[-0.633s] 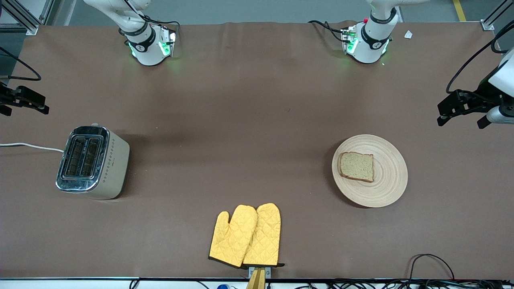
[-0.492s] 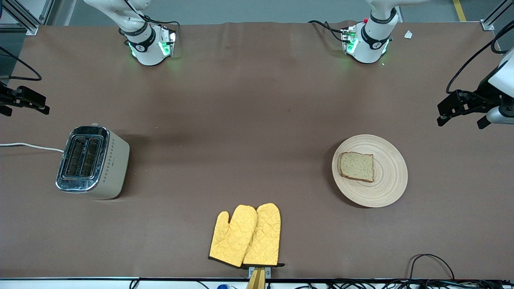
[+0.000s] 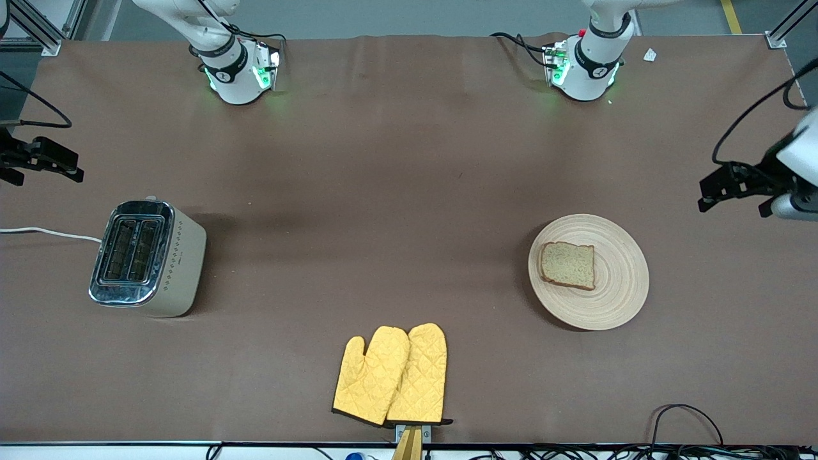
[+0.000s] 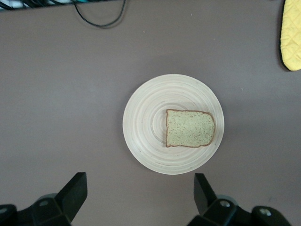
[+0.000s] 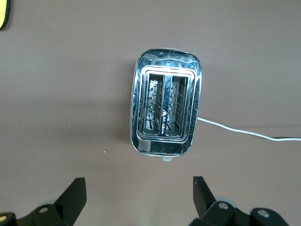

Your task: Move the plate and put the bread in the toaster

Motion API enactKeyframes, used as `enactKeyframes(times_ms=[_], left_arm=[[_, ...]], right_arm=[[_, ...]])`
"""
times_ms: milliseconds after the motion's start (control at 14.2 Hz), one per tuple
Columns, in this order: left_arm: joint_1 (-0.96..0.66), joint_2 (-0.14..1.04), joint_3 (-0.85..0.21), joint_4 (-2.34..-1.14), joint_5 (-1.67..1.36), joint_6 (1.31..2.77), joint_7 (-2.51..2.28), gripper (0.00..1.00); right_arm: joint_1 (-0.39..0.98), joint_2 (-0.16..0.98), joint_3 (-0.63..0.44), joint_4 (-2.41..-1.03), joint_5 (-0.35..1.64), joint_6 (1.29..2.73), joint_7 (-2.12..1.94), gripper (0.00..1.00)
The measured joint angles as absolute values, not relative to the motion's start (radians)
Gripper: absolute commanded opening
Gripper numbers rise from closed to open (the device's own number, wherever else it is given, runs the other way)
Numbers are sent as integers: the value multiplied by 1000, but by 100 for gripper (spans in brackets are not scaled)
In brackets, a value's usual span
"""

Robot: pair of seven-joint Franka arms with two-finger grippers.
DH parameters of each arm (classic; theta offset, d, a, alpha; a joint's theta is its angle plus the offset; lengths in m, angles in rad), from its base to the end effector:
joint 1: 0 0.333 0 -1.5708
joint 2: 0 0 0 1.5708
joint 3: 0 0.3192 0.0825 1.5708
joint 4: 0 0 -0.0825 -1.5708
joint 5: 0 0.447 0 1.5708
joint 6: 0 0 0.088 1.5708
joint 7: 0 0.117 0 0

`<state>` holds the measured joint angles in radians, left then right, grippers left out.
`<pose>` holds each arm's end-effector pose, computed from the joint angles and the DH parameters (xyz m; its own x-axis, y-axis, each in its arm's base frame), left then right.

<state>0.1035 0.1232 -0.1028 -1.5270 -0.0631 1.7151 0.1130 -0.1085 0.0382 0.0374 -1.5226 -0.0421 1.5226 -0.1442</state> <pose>0.6685 -0.0025 0.5761 0.9922 -0.1011 0.0732 -0.1061 -0.9921 0.0676 0.6223 -0.0498 0.6156 0.9965 0.0710 -0.0436 0.0725 -0.9968 0.0348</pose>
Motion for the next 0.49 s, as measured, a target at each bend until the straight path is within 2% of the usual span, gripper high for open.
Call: enactKeyframes(times_ms=[211,492], left_arm=[[256,270,-98,-1539,-263,1717,250,100],[391,580,-97,-1526,-519,1741,518,100]], right_arm=[[-107,38,38,-1522,-42,1522,-144,100],[-108,38,38,-1521,-42,1522,-144,100]])
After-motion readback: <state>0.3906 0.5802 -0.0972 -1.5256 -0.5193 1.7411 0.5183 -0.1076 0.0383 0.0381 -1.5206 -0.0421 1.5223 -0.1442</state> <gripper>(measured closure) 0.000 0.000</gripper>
